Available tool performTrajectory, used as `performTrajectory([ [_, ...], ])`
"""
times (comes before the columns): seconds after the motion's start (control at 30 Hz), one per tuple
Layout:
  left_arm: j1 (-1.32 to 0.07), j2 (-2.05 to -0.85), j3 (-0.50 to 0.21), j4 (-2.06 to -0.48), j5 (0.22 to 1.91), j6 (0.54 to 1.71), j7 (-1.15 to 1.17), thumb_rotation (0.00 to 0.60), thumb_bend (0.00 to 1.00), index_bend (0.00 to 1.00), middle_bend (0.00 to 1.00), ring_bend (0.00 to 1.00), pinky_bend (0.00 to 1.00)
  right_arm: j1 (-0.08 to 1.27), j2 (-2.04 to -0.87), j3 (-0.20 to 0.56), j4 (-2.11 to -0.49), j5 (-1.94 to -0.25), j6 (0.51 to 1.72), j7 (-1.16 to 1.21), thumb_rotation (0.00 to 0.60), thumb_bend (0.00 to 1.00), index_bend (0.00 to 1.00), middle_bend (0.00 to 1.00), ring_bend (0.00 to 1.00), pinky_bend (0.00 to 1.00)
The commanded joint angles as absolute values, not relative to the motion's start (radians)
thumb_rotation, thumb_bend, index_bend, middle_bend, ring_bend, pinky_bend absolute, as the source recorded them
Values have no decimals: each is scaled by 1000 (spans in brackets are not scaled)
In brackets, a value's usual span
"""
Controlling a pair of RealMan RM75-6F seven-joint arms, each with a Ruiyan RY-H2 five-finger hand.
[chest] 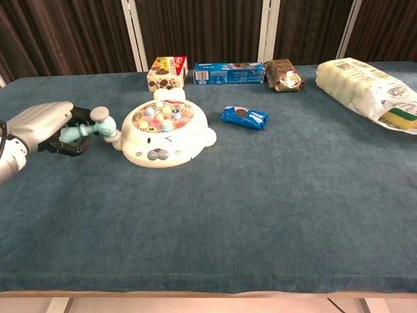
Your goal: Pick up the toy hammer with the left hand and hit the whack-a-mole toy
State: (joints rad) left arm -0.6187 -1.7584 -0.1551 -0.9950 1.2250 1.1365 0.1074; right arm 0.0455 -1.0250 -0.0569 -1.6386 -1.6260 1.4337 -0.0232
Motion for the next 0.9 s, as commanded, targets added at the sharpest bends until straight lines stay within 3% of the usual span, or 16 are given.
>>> performTrajectory([
  [0.03, -598, -1809, -126, -911, 1260, 1141, 68, 600, 844, 852, 994, 1000, 1000, 46, -1024, -56, -1638, -1625, 1434, -21, 600, 320, 0, 0, 0, 0],
  [0.23, -581, -1841, -115, -843, 1275, 1125, 37, 600, 832, 844, 954, 1000, 1000, 48, -1024, -57, -1638, -1624, 1429, -20, 600, 320, 0, 0, 0, 0],
  [0.5, -568, -1864, -114, -785, 1303, 1128, -6, 600, 674, 764, 802, 956, 982, 48, -1024, -57, -1637, -1624, 1431, -18, 600, 321, 0, 0, 0, 0],
  [0.67, -564, -1866, -115, -770, 1318, 1125, -27, 600, 566, 696, 723, 850, 834, 49, -1024, -56, -1639, -1621, 1427, -21, 600, 321, 0, 0, 0, 0],
  [0.9, -556, -1857, -99, -760, 1338, 1096, -56, 600, 482, 545, 595, 602, 623, 49, -1024, -56, -1640, -1620, 1426, -23, 600, 320, 0, 0, 0, 0],
])
